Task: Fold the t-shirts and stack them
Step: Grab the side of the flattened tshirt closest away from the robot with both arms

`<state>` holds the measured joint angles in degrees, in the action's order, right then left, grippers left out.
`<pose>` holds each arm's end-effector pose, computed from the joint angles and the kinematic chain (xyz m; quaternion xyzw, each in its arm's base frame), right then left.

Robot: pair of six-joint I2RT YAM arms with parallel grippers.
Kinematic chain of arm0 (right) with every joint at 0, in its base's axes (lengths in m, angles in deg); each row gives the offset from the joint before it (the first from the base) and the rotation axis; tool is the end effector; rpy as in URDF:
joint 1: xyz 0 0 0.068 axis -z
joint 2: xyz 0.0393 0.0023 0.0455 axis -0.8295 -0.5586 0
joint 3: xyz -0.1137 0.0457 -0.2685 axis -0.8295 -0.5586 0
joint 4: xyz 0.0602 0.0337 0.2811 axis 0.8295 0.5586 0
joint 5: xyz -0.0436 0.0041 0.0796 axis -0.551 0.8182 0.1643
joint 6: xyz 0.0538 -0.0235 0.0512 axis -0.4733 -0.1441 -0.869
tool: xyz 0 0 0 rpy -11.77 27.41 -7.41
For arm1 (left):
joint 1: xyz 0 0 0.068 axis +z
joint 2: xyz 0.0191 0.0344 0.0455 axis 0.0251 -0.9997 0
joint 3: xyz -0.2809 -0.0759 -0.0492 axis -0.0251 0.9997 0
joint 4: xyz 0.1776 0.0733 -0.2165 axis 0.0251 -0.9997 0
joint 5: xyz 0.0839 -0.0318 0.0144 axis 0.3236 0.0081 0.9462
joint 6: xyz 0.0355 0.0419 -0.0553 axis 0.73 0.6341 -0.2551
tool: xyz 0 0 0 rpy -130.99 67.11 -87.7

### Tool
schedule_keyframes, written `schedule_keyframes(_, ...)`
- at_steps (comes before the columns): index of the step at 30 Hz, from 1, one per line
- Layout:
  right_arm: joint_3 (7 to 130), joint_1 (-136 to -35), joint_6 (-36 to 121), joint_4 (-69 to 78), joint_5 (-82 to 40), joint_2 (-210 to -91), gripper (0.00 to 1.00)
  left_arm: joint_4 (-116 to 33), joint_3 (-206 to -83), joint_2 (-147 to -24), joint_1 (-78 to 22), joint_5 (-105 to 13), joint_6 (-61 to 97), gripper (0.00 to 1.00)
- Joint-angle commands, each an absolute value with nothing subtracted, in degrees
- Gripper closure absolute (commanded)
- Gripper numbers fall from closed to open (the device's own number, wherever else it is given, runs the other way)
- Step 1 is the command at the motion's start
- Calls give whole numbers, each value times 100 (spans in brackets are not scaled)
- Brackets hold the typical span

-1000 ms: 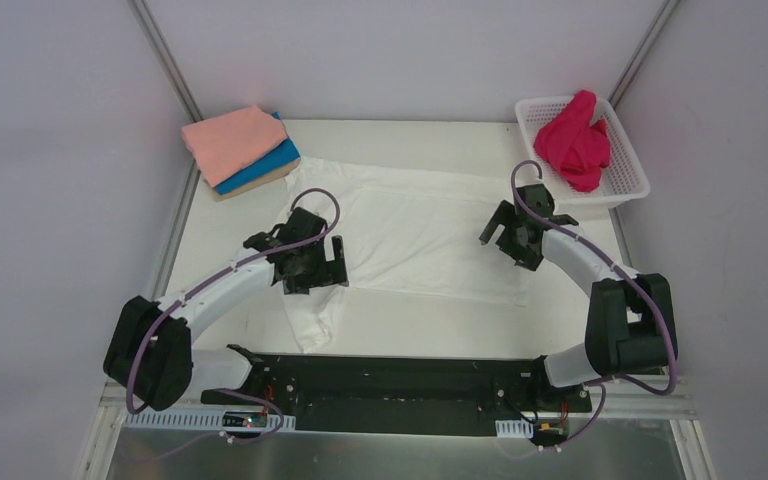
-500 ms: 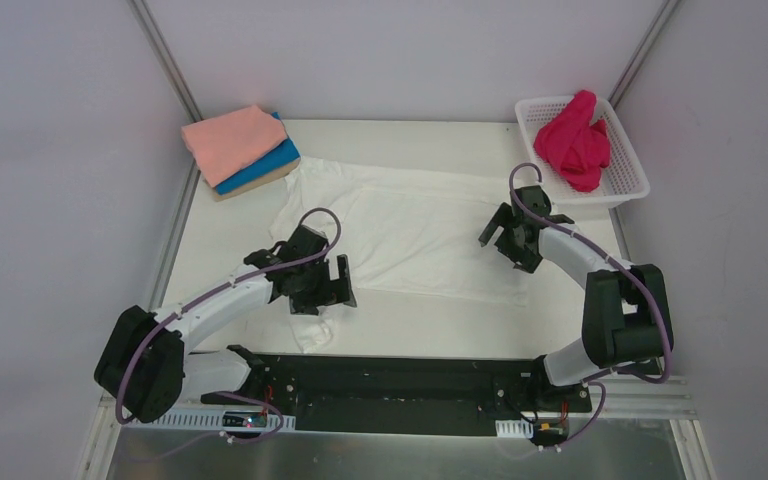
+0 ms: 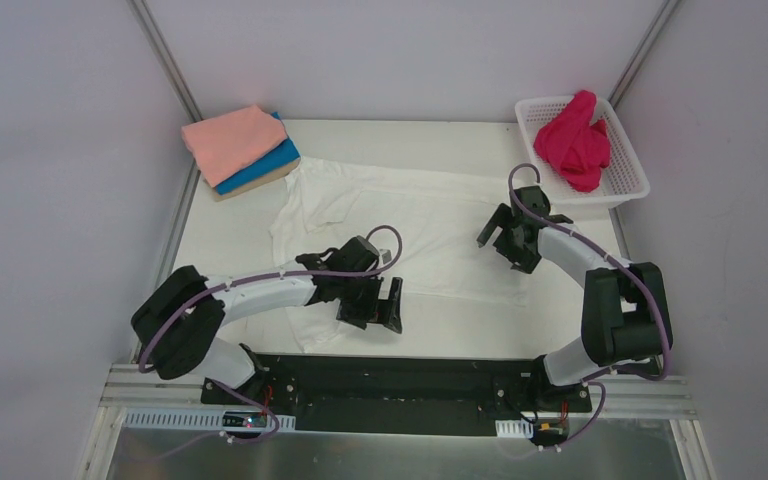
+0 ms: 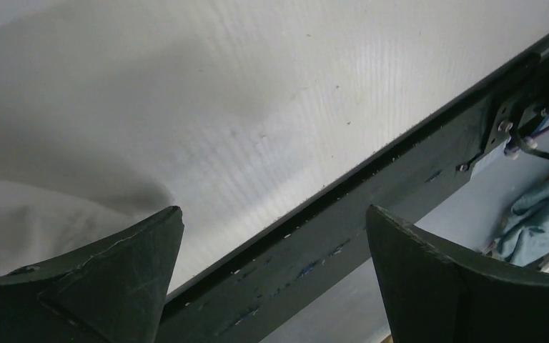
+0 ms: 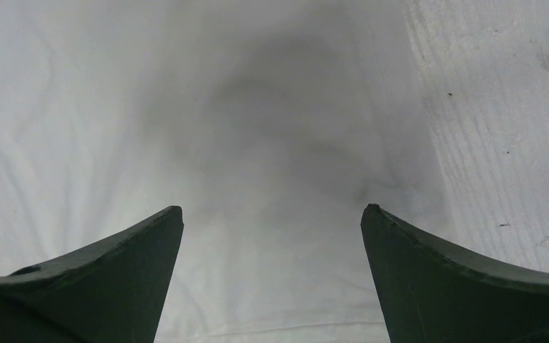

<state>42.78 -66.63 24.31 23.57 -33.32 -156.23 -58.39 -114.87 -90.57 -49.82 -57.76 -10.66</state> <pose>0.3331 0.0562 0.1661 0.1312 0.9476 0.0471 0.2874 0.1880 -0.2455 0.1641 0.1208 0.9280 -0.3349 0.1101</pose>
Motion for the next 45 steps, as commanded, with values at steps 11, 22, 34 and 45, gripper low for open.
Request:
schedule_keyframes(11, 4232, -6625, 2474, 2395, -3487, -15416, 0, -6966, -11322, -7030, -5282, -4447, -1071, 1)
schedule_keyframes(22, 4148, -6630, 2451, 2374, -3764, -15001, 1, -10370, -10805, -5387, -5278, -1951, -4563, 3)
schedule_keyframes(34, 4107, -6632, 2382, 2365, -3846, -14893, 1, -9415, -10227, -6161, -5276, -2199, -4882, 36)
schedule_keyframes(45, 4086, -6625, 2366, 2405, -3982, -14768, 0, -8832, -9751, -6163, -5276, -2593, -4948, 51)
